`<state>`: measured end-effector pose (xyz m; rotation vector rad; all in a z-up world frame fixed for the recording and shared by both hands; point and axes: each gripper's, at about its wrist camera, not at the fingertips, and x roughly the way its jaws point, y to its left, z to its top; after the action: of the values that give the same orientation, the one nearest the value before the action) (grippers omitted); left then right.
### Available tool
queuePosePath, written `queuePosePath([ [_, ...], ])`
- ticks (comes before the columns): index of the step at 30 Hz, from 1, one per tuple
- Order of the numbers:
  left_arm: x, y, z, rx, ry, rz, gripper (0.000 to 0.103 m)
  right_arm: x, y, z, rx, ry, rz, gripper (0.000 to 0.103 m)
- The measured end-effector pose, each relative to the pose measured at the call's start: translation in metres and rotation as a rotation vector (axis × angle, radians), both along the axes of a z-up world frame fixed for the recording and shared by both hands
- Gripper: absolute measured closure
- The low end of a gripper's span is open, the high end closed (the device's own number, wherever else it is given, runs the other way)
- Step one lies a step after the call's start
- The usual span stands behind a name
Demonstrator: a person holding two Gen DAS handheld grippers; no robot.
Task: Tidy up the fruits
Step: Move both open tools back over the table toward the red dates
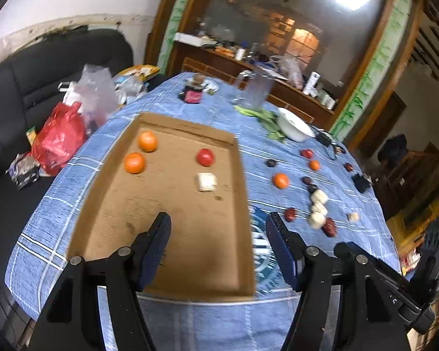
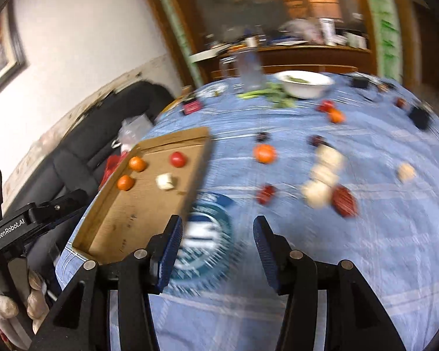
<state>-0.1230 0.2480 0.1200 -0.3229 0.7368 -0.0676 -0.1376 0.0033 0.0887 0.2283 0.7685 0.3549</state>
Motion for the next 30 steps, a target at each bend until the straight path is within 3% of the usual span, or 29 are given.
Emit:
queuePosePath([
  [4, -0.018, -0.037, 0.011, 0.027, -0.041, -0.070, 0.035, -0.033, -0.034, 0.006, -0.035, -0.040, -0.106, 0.048],
  [7, -0.032, -0.062, 0.016, 0.055, -0.056, -0.129, 0.033, -0.053, -0.048, 0.011, -0.071, -0.074, -0.163, 0.042],
  [14, -0.056, -0.095, 0.020, 0.095, -0.071, -0.210, 0.031, -0.077, -0.079, 0.018, -0.032, -0.107, -0.223, 0.040],
  [20, -0.055, -0.104, 0.016, 0.107, -0.057, -0.205, 0.031, -0.077, -0.095, 0.013, -0.006, -0.094, -0.248, 0.039],
  [30, -0.032, -0.134, -0.009, 0.128, 0.036, -0.264, 0.031, -0.062, -0.123, -0.009, 0.042, -0.029, -0.284, 0.039],
])
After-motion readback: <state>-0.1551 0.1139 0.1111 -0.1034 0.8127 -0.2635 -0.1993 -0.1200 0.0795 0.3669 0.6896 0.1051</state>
